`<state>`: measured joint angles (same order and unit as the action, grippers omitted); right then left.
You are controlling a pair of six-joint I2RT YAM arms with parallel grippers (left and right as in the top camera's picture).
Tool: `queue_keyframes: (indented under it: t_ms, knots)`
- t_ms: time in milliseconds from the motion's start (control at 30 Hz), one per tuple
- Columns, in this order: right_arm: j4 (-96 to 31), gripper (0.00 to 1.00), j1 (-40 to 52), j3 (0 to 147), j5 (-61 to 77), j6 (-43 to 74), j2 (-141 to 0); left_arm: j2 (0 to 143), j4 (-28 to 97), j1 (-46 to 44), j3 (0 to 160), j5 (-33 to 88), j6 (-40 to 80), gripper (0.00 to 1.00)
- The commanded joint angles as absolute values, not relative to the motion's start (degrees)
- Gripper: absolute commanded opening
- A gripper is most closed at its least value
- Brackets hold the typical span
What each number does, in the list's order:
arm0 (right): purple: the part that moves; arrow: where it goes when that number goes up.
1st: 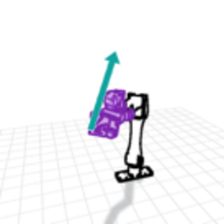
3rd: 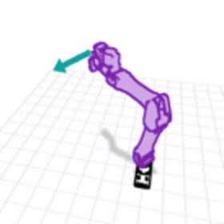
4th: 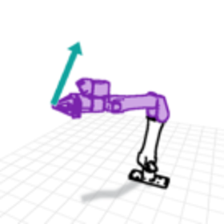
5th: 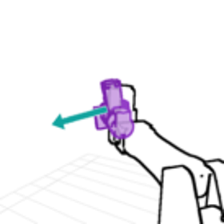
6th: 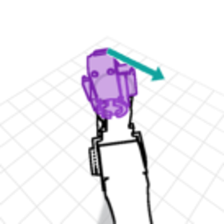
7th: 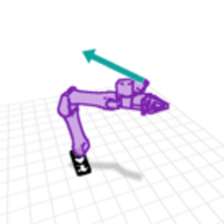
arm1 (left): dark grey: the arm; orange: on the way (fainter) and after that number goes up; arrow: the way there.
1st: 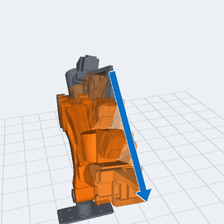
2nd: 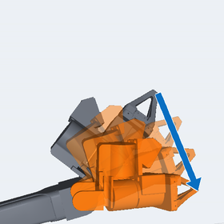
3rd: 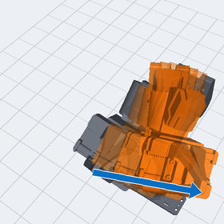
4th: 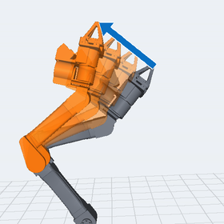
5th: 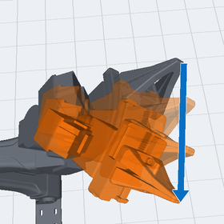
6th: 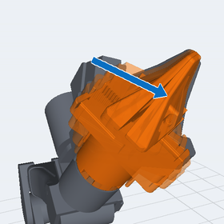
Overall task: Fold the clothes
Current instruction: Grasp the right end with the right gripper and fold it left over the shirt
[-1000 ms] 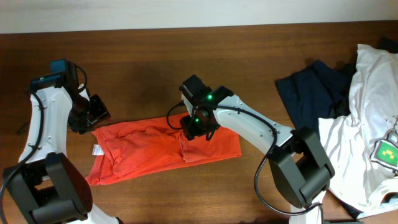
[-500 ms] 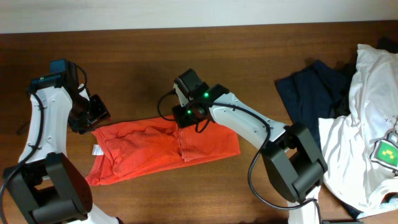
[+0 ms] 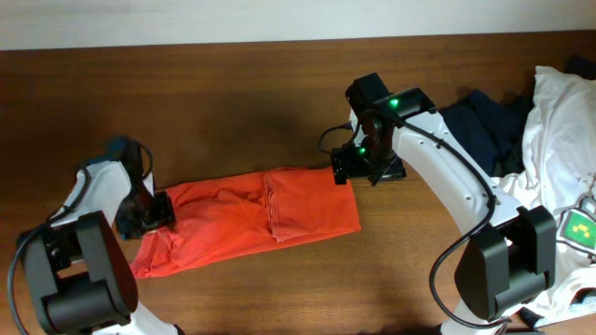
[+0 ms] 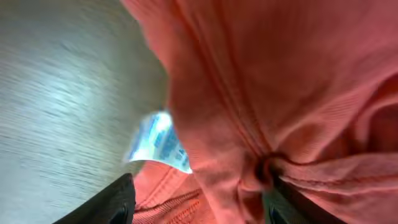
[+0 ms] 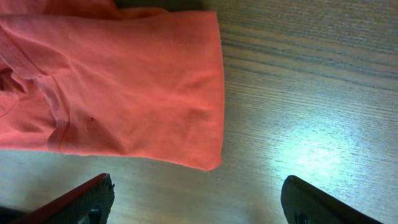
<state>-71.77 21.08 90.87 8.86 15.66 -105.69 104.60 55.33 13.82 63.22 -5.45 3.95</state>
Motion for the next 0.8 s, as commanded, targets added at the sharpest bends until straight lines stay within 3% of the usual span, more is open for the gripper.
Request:
queue_keyframes:
  t_ms: [0,267,300,367,400,433,500,600,700,767]
  knots:
    - [-71.81,0.9,20.86,90.87,7.81,15.29,-105.73,105.21,53.21,14.33,60.71,-5.17,-0.3,0.61]
    - [-72.23,0.9,20.86,89.52,6.98,15.29,-105.73,105.21,40.38,14.48,52.6,-5.98,-0.3,0.6]
    - [-72.29,0.9,20.86,89.52,6.98,15.29,-105.73,105.21,39.46,14.48,52.6,-8.86,-0.27,0.61]
    - [-72.27,0.9,20.86,89.52,6.98,15.29,-105.73,105.21,36.58,14.48,52.6,-9.61,-0.25,0.74]
    - [-72.27,0.9,20.86,89.52,6.98,15.29,-105.73,105.23,35.0,14.83,52.58,-2.17,-0.97,0.79]
    - [-72.27,0.9,20.86,89.52,6.98,15.29,-105.73,105.45,33.82,15.49,52.58,4.93,-4.25,0.78]
    - [-72.25,0.9,20.86,89.52,6.98,15.29,-105.73,106.06,32.97,15.55,52.58,1.63,-4.64,0.77]
    - [-72.29,0.89,20.86,89.52,7.01,15.31,-105.73,106.19,28.69,15.55,52.58,2.17,-4.86,0.67]
    - [-72.27,0.9,20.86,89.52,7.01,15.31,-105.73,106.19,27.79,15.55,52.58,2.39,-4.84,0.49]
    - [-72.29,0.9,20.86,89.52,6.98,15.31,-105.73,106.17,28.69,15.55,52.58,2.76,-4.84,0.17]
